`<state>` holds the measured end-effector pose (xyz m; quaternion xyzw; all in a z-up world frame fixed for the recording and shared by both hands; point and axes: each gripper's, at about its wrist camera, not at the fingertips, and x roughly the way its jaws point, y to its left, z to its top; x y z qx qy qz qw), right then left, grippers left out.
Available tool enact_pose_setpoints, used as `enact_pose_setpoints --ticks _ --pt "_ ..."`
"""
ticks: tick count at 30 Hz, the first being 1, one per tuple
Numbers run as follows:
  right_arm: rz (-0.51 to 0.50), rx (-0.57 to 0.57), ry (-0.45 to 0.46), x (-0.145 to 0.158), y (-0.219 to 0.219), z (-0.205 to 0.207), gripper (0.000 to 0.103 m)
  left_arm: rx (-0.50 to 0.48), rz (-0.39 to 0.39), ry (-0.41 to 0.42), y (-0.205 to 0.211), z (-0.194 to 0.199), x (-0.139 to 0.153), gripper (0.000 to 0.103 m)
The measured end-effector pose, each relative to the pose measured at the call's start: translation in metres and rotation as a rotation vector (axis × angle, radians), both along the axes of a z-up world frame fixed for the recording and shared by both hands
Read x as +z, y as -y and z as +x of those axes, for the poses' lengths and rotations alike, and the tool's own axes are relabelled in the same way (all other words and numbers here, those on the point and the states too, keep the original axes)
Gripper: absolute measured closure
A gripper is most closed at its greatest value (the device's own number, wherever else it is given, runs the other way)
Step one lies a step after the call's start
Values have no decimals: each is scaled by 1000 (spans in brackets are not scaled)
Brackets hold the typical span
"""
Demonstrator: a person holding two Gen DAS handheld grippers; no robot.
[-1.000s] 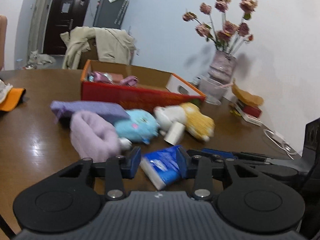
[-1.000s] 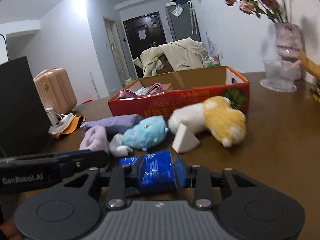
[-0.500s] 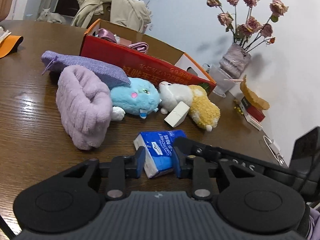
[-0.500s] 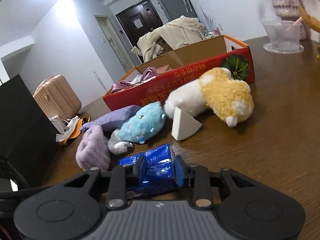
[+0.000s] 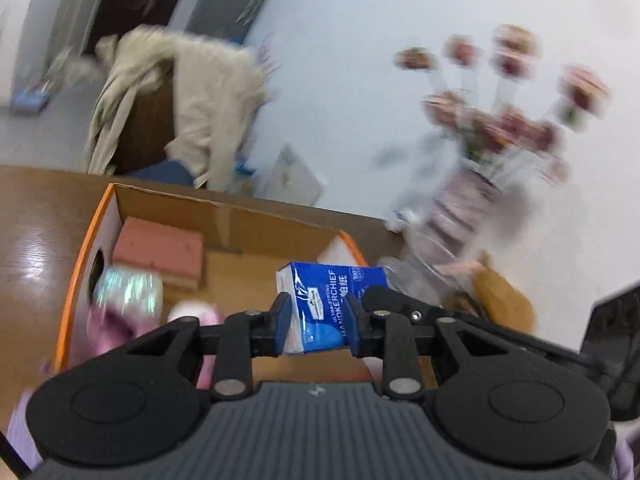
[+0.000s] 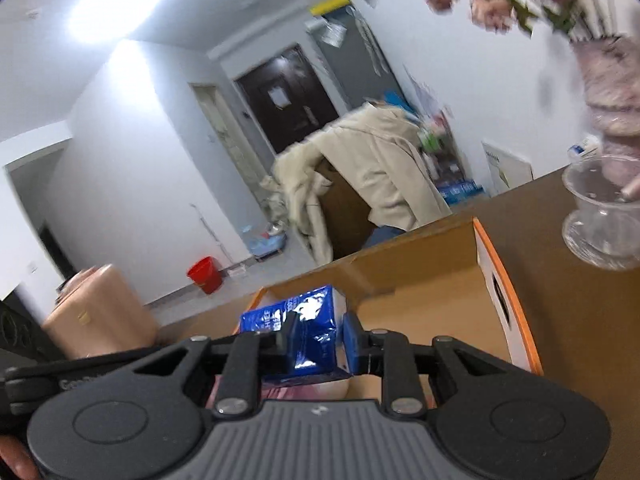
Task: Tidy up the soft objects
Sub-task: 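Carry the blue tissue pack over the box and lower it inside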
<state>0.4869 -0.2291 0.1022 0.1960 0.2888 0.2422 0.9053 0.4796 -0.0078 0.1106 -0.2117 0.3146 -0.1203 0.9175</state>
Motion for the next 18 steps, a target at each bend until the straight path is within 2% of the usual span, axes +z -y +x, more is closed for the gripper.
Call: enact_pose_setpoints --ticks 2,4,7,9,12,15,18 --pt "5 -27 -78 -10 -12 55 81 1 5 -62 -7 53 -12 73" --pt "-52 -63 -127 -26 -29 102 82 5 -8 -153 -17 107 -37 74" --pt "-96 -78 -241 -62 -51 158 84 56 -8 -253 -28 148 -71 74" --pt "-131 -90 -305 -83 -62 174 84 65 2 -229 -34 144 -76 74" --pt "-137 -60 -290 -86 -68 170 84 53 0 -151 -44 124 -60 72" --pt "-153 -69 -233 -67 -66 161 84 59 -3 -71 -48 94 -31 72" --pt "-182 -59 -133 -30 -57 138 84 52 28 -2 -44 59 0 71"
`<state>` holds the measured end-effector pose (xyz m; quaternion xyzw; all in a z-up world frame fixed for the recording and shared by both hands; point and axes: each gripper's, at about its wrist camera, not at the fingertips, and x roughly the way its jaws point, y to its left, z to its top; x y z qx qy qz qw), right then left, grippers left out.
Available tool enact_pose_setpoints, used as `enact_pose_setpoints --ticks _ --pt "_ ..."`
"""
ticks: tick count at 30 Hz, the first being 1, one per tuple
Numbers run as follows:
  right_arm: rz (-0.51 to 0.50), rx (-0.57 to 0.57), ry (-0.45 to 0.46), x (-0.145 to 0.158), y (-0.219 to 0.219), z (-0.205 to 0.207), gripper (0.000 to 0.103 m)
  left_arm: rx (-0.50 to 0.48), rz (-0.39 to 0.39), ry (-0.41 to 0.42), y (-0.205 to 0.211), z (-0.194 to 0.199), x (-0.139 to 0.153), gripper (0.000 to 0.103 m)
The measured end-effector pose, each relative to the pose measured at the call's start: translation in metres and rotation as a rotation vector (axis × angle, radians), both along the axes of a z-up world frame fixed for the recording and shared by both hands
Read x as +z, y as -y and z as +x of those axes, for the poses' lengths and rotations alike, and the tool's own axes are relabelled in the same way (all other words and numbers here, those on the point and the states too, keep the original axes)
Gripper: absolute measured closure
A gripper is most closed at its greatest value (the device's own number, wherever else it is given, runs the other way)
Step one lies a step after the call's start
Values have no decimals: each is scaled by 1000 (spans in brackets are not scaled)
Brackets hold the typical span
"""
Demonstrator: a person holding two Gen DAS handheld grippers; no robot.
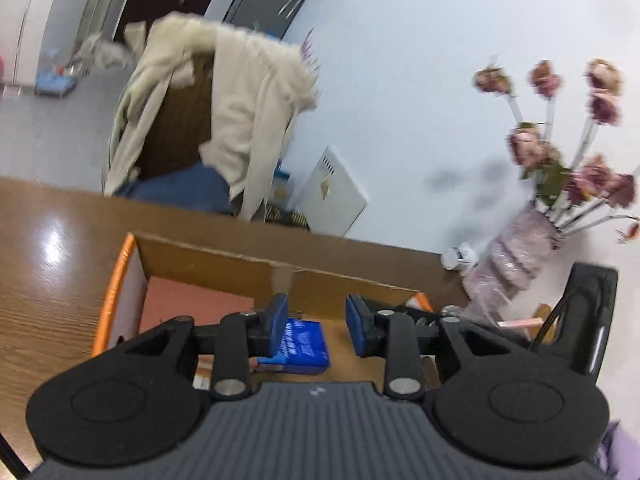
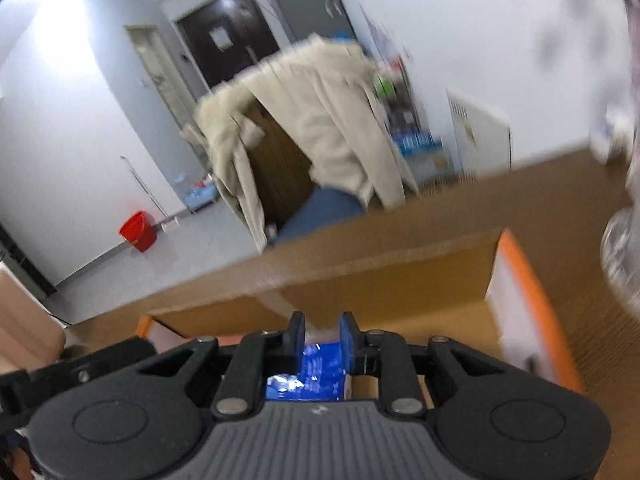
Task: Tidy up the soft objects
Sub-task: 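Carry the blue tissue pack over the box and lower it inside, then move the right gripper to the lavender fuzzy headband and close on it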
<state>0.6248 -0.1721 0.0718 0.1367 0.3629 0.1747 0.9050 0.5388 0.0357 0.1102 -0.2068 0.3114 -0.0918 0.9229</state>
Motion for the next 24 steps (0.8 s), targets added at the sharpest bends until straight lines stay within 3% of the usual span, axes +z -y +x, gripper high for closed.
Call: enact_pose_setpoints --ticks 3,6,12,15,18,22,24 --pt "-35 45 99 39 16 -43 81 -6 102 63 15 -37 28 64" --pt "-60 70 180 72 36 -93 72 -15 202 158 28 -91 48 47" --pt "-61 101 343 104 68 -221 45 -86 225 306 36 -214 63 26" --pt "-92 83 423 99 73 -281 29 -134 226 339 38 -269 54 25" --pt "-130 41 459 76 70 -336 24 -165 236 350 36 -314 31 21" --pt "-85 -24 375 38 70 -385 23 -155 234 343 26 -363 -14 13" --pt "-60 -56 336 20 68 -405 23 -123 268 333 22 -385 -34 11"
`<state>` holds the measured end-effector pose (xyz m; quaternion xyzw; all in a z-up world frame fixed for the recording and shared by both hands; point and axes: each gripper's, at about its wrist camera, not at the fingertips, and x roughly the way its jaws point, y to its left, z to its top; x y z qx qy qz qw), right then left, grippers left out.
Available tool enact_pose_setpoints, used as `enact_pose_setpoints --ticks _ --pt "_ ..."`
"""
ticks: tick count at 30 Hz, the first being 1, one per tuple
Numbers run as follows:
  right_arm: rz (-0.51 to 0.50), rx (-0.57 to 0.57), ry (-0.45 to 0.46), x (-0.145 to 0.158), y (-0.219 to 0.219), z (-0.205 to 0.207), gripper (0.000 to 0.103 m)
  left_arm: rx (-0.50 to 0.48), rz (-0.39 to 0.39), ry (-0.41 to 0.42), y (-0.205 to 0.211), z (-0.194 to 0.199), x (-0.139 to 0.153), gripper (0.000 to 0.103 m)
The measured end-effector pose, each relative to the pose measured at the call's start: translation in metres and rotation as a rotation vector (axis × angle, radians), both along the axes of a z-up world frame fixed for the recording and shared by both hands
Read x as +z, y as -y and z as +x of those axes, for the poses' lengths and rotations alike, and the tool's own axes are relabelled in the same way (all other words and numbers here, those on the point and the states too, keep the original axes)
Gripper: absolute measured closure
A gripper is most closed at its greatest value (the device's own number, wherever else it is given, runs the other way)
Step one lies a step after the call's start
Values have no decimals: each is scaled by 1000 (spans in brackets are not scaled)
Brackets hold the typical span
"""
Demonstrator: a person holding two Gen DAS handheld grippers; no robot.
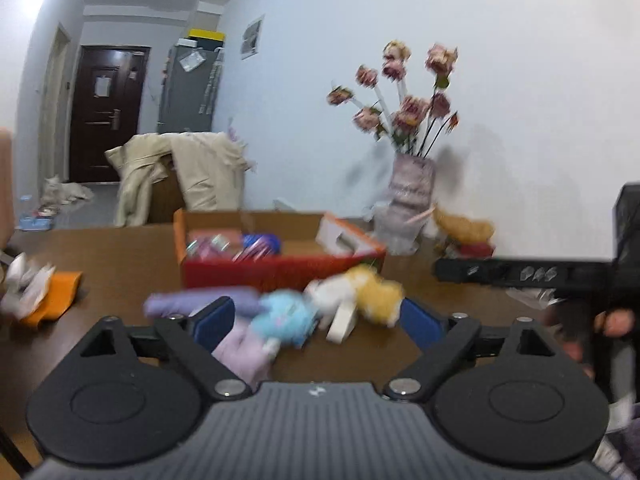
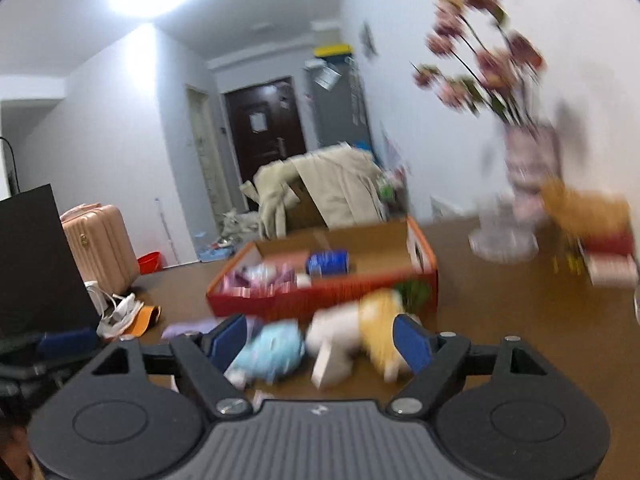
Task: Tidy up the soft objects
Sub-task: 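Move the right gripper to the lavender fuzzy headband and close on it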
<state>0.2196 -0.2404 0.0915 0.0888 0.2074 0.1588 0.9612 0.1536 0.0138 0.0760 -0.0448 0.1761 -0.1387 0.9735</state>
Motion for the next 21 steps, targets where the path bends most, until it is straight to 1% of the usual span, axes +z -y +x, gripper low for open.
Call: enact_pose_setpoints --ticks 1,4,6,8,11,13,15,17,21 --pt "-6 -5 -9 -8 -3 -10 23 18 5 -7 -5 -8 -8 10" --pt "-73 -4 -38 -29 -14 -30 23 22 -29 -61 -21 -26 -27 10" --pt "-84 -9 -59 -36 -18 -38 23 49 -19 -66 -29 -30 -29 10" --pt "-66 -20 -71 -40 -23 -42 23 61 -21 -54 -36 -31 -27 9" --pt "-59 2 -74 -43 -36 -49 23 82 -25 -52 -43 -27 -24 9" --pt "-57 21 -79 -45 -46 -48 23 94 -15 -51 -45 -19 -22 9" --pt "-61 35 -87 -46 -56 -43 25 96 14 -37 -49 -5 -17 9" --pt "-66 34 -95 -46 -64 -37 25 96 28 -29 -55 11 -10 9" --pt "-61 51 -110 -46 -81 -20 25 84 54 -39 -69 52 -3 9"
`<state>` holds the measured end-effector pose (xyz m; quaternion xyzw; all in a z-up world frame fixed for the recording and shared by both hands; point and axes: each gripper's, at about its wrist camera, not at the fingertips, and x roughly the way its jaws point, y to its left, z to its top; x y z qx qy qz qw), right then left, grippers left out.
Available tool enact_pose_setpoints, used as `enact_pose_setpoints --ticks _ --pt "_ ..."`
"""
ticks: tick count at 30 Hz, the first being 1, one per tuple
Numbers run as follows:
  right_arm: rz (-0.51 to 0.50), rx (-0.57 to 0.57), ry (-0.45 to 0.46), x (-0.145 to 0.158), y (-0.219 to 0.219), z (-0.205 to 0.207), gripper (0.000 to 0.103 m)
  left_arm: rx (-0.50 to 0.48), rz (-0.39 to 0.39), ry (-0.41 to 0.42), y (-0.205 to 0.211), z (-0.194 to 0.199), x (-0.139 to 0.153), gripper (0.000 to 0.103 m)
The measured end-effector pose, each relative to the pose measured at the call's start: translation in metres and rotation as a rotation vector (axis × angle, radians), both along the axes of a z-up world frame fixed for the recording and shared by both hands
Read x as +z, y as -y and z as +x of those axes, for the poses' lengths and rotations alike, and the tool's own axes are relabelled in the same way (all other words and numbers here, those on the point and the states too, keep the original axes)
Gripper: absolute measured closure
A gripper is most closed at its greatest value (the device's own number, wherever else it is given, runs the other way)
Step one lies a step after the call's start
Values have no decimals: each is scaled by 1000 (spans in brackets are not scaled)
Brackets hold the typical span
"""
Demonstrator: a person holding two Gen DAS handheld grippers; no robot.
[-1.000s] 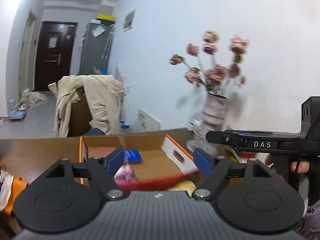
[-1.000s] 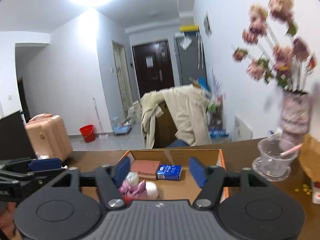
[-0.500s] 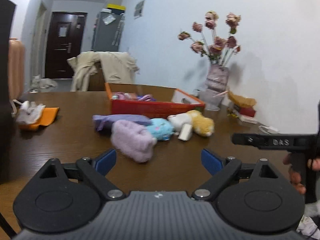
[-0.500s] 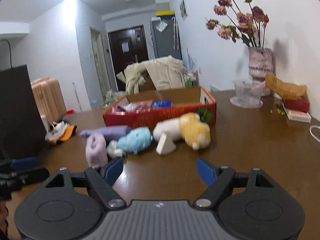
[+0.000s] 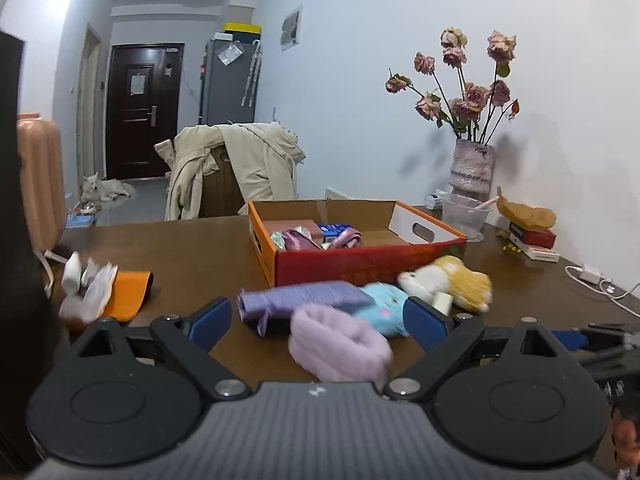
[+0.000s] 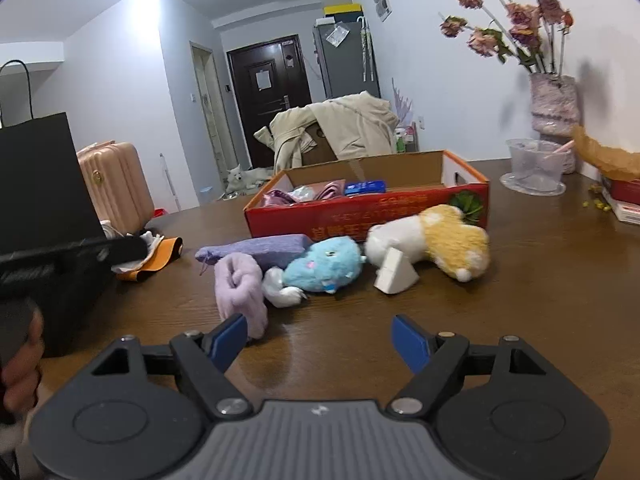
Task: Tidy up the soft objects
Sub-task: 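Move the right gripper to the lavender fuzzy headband and close on it, then grasp the lavender headband with the left gripper as well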
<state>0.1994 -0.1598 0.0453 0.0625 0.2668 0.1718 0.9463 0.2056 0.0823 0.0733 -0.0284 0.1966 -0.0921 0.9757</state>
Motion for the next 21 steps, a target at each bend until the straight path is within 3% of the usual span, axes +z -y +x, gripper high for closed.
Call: enact_pose_setpoints --ticks 4,8,10,12,14,16,21 --pt "-15 58 -50 -8 -22 23 25 -33 -45 -92 -7 48 -7 20" --pt "1 130 -62 -15 -51 49 30 -28 -79 -213 -6 91 -28 46" --pt "-15 165 -74 -18 -63 66 41 -15 -98 -261 -4 107 -38 58" --pt "-1 213 -104 -22 -70 81 69 -7 -117 -325 -2 118 -50 72" --pt "26 241 -117 -22 -69 87 81 6 -144 -335 -1 117 -54 82" --pt "5 253 -105 -19 -60 82 82 11 -193 -337 0 107 -50 87" --pt "-81 297 -62 -17 -4 58 83 -4 -302 -350 34 68 -47 89"
